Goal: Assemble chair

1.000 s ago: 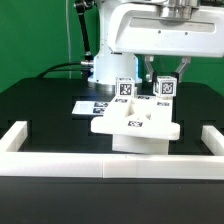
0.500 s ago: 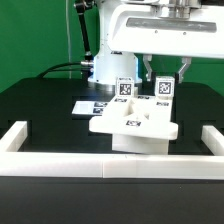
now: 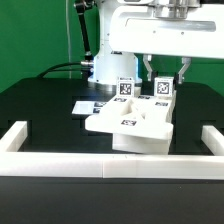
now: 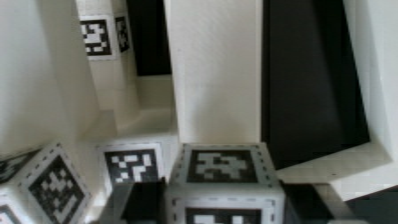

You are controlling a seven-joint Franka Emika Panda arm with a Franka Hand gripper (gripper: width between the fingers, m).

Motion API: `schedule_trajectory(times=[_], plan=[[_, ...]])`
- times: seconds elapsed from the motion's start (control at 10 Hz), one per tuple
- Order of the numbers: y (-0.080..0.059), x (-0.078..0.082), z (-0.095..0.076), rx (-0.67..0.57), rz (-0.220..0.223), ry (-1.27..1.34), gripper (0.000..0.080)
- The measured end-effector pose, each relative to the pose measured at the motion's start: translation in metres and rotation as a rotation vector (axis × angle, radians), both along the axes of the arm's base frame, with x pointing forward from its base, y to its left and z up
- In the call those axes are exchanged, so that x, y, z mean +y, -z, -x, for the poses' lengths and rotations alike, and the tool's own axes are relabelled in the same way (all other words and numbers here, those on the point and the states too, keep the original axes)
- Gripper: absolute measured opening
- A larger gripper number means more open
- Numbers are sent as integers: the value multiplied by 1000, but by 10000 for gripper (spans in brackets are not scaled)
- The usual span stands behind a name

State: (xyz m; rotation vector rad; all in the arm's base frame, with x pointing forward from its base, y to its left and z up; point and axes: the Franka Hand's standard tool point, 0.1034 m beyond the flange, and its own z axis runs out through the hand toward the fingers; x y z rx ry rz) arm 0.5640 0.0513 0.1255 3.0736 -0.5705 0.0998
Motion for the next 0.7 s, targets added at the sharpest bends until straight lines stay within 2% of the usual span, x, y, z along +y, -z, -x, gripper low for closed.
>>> schedule_trajectory(times=[0.4,0.7], plan=[[0,2,0,-10,-48,296,287],[0,6,0,-10,-67,524,287]])
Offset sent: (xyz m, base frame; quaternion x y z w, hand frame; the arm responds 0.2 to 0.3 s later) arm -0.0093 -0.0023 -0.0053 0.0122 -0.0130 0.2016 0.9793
